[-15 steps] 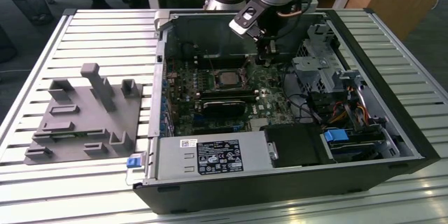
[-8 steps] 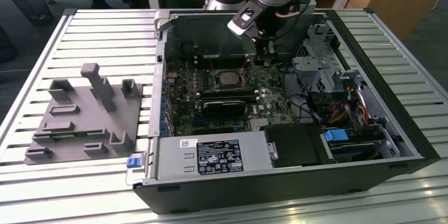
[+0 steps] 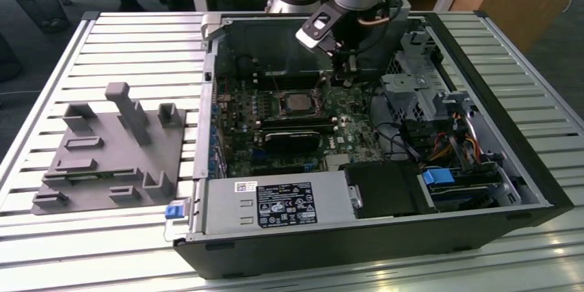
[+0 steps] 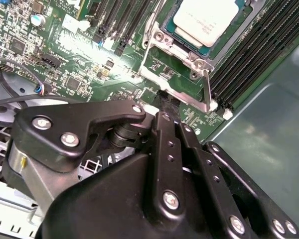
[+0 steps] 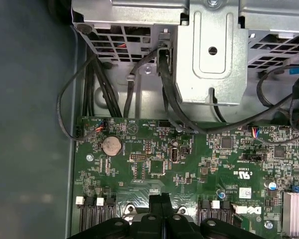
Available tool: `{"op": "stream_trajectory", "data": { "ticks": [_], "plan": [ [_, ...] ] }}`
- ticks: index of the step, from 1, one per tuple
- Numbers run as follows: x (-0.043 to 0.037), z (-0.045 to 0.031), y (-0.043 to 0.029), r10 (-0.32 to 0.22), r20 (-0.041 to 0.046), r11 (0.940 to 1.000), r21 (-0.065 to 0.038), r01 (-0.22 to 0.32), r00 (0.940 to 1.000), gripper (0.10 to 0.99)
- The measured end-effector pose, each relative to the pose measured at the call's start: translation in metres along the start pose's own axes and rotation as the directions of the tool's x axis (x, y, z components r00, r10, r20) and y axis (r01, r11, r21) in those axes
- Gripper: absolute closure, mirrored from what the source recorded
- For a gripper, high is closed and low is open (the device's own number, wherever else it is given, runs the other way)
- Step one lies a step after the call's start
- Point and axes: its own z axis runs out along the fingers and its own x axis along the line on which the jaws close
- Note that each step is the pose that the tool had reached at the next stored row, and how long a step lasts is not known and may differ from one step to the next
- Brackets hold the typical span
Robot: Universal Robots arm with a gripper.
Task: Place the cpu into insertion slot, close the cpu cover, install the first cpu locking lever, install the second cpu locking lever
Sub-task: 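Close the cpu cover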
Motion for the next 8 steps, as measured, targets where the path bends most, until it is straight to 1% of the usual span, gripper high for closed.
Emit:
{"op": "stream_trajectory", "data": {
  "ticks": [8],
  "plan": [
    [0.0,0.0023,-0.0029,0.0,0.0,1.0,0.0,0.0,1.0,0.98]
  ]
}}
